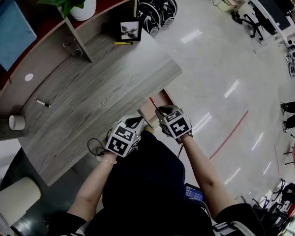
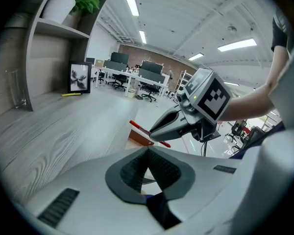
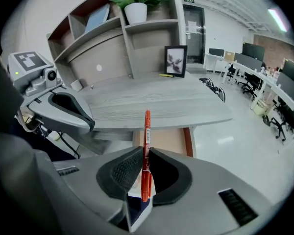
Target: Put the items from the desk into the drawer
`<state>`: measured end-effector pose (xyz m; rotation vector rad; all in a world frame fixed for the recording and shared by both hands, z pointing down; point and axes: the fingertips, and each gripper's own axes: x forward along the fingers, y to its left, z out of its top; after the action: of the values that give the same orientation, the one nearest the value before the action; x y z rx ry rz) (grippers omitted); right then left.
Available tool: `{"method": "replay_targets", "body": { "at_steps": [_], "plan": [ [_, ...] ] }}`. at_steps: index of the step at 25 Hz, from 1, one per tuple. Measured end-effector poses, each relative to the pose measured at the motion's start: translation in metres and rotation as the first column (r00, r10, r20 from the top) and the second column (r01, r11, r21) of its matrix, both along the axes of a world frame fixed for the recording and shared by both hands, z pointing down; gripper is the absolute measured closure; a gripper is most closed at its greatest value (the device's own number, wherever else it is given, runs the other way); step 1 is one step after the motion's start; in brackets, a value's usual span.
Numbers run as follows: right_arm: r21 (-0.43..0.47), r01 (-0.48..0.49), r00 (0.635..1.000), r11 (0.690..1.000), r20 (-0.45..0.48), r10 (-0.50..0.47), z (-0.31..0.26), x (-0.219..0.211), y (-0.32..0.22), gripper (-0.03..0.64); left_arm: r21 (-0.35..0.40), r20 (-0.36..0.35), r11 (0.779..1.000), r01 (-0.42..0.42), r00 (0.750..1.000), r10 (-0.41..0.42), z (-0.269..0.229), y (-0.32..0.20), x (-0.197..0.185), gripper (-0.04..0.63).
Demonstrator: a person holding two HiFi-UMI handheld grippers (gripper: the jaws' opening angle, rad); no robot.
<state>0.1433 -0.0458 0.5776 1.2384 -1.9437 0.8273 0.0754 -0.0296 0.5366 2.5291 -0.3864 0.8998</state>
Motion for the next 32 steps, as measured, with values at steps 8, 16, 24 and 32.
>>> {"method": "replay_targets", "body": {
  "at_steps": [8,16,24,32],
  "plan": [
    [-0.027,-0.204,0.971,0.979,0.118,0.206,0.029,0.037,0.003,0.569,-0.023,0.04,0.999,0.028,0.999,-0.027,0.027,0.006,0.028,0.568],
    [-0.187,-0.399,0.858,0.897,0.268,0.438,0.072,0.053,0.01,0.569,-0.057,0.085,0.992,0.109,0.991,-0.104,0.052,0.014,0.039,0.568],
    [-0.32,-0.439,0.778,0.839,0.331,0.534,0.111,0.038,0.007,0.569,-0.107,0.123,0.976,0.191,0.976,-0.178,0.07,0.02,0.037,0.568],
    [-0.362,-0.434,0.742,0.825,0.376,0.555,0.123,0.03,-0.006,0.568,-0.125,0.128,0.962,0.243,0.965,-0.228,0.076,0.011,0.037,0.569]
  ]
}}
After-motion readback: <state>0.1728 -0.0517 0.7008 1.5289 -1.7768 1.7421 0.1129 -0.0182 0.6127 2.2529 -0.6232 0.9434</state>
